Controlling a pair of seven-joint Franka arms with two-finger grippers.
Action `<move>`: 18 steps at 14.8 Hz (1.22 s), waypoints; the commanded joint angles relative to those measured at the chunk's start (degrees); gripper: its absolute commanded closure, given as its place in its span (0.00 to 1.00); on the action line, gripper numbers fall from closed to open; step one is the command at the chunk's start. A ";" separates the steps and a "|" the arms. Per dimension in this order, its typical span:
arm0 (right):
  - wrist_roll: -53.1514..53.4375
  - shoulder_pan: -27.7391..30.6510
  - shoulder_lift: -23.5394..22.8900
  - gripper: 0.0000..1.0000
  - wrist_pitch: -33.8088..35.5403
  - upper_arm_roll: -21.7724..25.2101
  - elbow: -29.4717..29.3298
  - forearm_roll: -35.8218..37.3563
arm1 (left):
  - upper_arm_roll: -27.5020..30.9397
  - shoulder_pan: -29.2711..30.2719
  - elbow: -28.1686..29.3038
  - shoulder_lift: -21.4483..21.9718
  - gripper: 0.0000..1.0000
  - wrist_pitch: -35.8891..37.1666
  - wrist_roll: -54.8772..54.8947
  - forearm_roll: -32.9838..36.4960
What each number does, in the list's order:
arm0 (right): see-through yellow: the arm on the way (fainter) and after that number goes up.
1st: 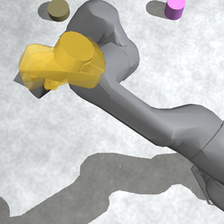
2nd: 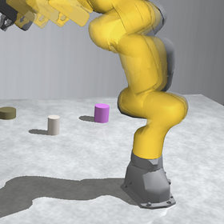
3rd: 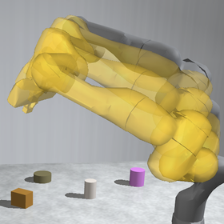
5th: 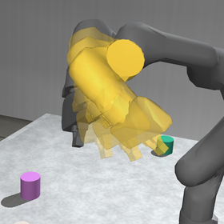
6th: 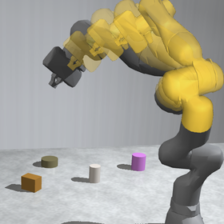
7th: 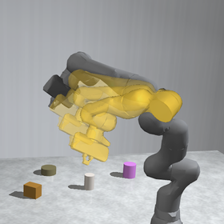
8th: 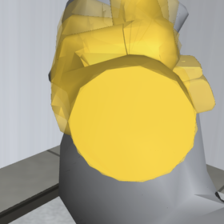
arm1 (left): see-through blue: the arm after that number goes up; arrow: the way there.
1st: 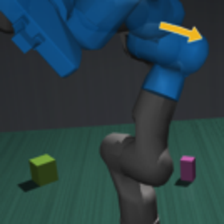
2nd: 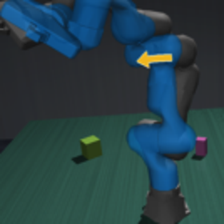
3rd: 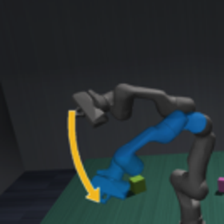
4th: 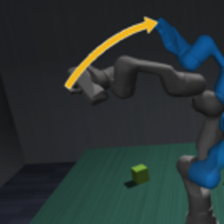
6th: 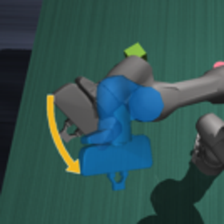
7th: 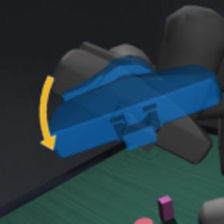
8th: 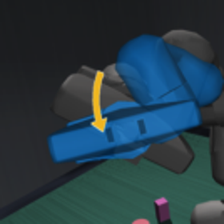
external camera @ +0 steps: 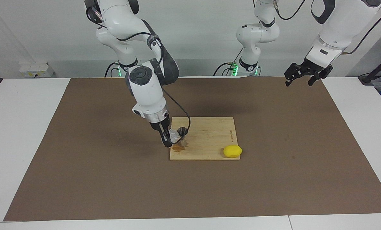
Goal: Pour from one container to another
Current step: 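Lift the glass cup with the right gripper and carry it above the metal cup, then tilt the glass cup with the right gripper to pour into the metal cup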
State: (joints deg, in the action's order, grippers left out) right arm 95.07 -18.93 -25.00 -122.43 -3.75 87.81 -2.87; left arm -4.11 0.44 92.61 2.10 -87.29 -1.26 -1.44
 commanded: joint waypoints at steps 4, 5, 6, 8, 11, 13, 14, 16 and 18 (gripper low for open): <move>1.61 -2.60 -0.31 1.00 2.55 0.15 -1.33 6.30 | -0.11 0.17 1.70 1.68 0.00 0.10 -0.06 0.65; 1.61 -2.69 -0.31 1.00 2.55 0.15 -1.41 6.91 | -0.11 0.17 1.70 1.68 0.00 0.10 -0.06 0.65; 1.61 -2.69 -0.31 1.00 2.64 0.06 -1.41 8.05 | -0.11 0.17 1.70 1.68 0.00 0.10 -0.06 0.65; 1.61 -3.65 -0.23 1.00 3.60 0.23 -1.41 9.02 | -0.11 0.17 1.70 1.68 0.00 0.10 -0.06 0.65; 1.61 -3.74 -0.14 1.00 4.57 -0.03 -1.41 12.53 | -0.11 0.17 1.70 1.68 0.00 0.10 -0.06 0.65; 1.61 -4.53 -0.14 1.00 4.57 0.15 -1.41 13.07 | -0.11 0.17 1.70 1.68 0.00 0.10 -0.06 0.65; 1.61 -4.54 -0.14 1.00 4.57 0.15 -1.41 13.85 | -0.11 0.17 1.70 1.68 0.00 0.10 -0.06 0.65; 1.61 -4.71 -0.05 1.00 4.57 -0.03 -1.41 15.70 | -0.11 0.17 1.70 1.68 0.00 0.19 -0.06 0.65; 1.53 -5.32 -0.05 1.00 4.75 0.06 -1.41 17.01 | -0.11 0.17 1.78 1.68 0.00 0.10 -0.06 0.65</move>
State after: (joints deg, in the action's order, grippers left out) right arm 95.14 -23.59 -25.00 -119.07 -3.75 87.41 11.54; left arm -4.11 0.44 92.61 2.10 -87.29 -1.26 -1.44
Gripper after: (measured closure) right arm 0.502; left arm 0.000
